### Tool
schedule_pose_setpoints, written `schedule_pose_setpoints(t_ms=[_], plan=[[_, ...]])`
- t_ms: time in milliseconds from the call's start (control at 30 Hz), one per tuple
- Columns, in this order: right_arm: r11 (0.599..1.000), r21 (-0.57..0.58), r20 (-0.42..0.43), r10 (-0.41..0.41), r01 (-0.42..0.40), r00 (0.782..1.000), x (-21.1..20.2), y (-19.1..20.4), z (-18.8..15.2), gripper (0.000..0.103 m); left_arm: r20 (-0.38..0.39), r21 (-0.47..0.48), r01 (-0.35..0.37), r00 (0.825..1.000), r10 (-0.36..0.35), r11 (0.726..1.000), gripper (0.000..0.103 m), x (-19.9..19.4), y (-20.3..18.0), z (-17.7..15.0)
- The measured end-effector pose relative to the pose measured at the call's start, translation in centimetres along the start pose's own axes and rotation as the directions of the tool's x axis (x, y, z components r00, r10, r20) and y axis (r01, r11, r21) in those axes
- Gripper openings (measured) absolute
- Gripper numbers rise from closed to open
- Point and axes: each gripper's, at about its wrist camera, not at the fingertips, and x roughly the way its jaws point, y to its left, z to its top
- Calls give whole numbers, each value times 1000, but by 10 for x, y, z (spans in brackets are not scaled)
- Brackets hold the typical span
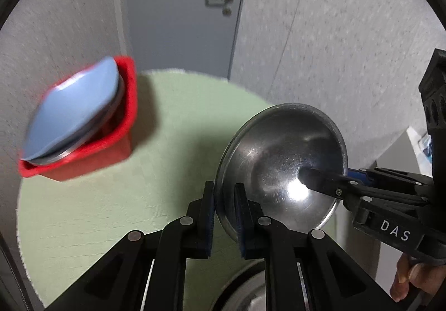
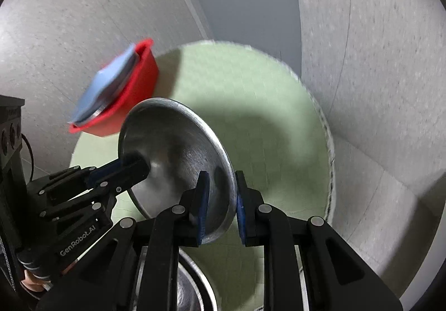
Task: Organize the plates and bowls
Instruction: 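Grasp the rim of the small steel bowl with the right gripper, then lower the small steel bowl into the nested steel bowls, release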
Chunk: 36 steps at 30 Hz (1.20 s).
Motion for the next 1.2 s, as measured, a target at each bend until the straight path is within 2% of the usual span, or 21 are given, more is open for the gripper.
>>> schedule_pose_setpoints(t_ms=[200, 367, 533, 667, 833, 1100, 1200], plan=[[998, -60, 44, 22, -19, 999, -37, 17, -7, 18, 68, -27, -33, 997, 35, 999, 10, -44, -10, -29], [995, -96, 22, 32, -30, 999, -44, 24, -29, 18, 51, -64, -49, 997, 52, 997, 10, -59, -20, -65], [992, -117, -31, 43, -47, 999, -41, 23, -55, 18, 19, -93, -71, 997, 73, 993, 10, -90, -37, -99], [989, -137, -64, 40, -49, 997, -33, 24, -75, 18, -7, -108, -92, 996, 91, 990, 10, -88, -40, -114], [984, -177, -73, -1, -12, 997, -24, 29, -90, 18, -22, -107, -113, 994, 111, 988, 10, -75, -54, -112], [978, -203, -53, -49, 38, 997, -22, 34, -100, 20, -43, -91, -129, 991, 126, 987, 11, -63, -58, -121], [975, -215, -38, -64, 54, 997, -22, 36, -103, 19, -38, -95, -129, 991, 126, 987, 15, -63, -57, -121]])
